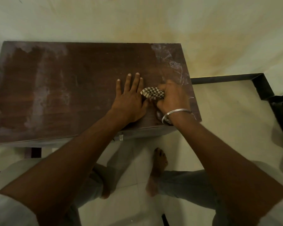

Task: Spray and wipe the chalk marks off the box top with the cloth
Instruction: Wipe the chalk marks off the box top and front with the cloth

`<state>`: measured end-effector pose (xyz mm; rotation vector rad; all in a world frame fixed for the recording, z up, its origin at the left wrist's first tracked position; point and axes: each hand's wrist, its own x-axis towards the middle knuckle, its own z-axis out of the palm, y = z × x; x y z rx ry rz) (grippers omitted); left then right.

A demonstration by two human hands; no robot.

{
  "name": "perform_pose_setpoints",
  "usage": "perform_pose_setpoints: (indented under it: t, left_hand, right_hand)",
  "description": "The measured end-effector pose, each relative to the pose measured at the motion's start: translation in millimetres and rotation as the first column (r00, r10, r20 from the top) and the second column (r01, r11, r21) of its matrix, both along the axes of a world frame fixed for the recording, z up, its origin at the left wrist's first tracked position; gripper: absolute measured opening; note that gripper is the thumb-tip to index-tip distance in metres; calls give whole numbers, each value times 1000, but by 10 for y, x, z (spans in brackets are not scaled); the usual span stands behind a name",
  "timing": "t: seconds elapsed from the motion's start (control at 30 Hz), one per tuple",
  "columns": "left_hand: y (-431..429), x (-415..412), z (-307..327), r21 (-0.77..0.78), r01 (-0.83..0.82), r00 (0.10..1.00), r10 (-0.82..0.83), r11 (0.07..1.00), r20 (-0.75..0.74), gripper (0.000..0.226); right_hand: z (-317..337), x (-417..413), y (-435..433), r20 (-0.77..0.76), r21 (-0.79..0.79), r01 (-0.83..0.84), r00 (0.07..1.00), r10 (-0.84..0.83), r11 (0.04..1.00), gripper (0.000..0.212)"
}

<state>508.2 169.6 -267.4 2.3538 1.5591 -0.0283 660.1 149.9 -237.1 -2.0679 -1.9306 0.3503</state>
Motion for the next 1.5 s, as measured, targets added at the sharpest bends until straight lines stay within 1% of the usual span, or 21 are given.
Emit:
perform_pose_setpoints:
  t: [0.1,0.2,0.3,0.4,0.5,0.57,0.7,0.83,0.97,1.03,1.1,1.2,1.27,1.4,1.5]
  left_hand:
    - [-49,13,-17,-8,8,1000,-8,1000,15,76]
    - [-121,43,-39,15,15,1000,-15,1000,12,78]
    - [-261,60,-82,50,25,998,-28,998,50,78]
    - [-424,31,-141,154,81,995,-90,985,53,79]
    - [-519,2,-166,235,150,987,-159,960,19,79]
    - [-543,-3,-156,239,168,984,-176,956,14,81]
    - [-548,36,-140,241,191,980,-200,951,13,87]
    - [-534,99,-170,264,220,973,-230,939,6,93]
    - [-507,120,-165,223,258,966,-254,940,-45,115]
    - [-500,135,-165,202,250,968,-240,947,-70,123]
    - [-498,153,-181,209,234,972,-226,950,-62,127]
    - [-497,181,-199,202,236,972,-231,951,-49,129]
    - [-504,252,-189,195,235,972,-233,952,-31,127]
    - [-508,454,-118,139,250,968,-248,958,-36,119]
    - [-442,510,-63,100,255,967,-252,962,-37,120]
  right_hand:
    - [39,11,186,18,-23,20,1000,-20,1000,28]
    - [101,-20,323,11,-42,30,1000,-29,999,29]
    - [117,-47,68,-2,-52,68,998,-69,996,27]
    - [111,-33,-349,7,-70,53,999,-52,996,21]
    - [121,-9,-547,33,-104,56,998,-53,993,27]
    - [128,-29,-593,41,-105,66,997,-62,992,30]
    - [126,-45,-648,34,-91,87,996,-84,992,27]
    - [131,-34,-688,30,-84,70,997,-67,994,27]
    - [106,89,-803,49,-95,34,998,-30,995,31]
    - [92,254,-878,61,-90,129,990,-124,988,38]
    - [98,420,-936,70,-54,243,968,-239,969,41]
    - [107,480,-968,75,-44,300,952,-296,953,40]
    - [117,371,-954,73,-49,279,959,-275,959,40]
    - [94,124,-929,26,-77,131,991,-129,988,32]
    - [78,196,-901,18,-84,73,997,-72,994,32]
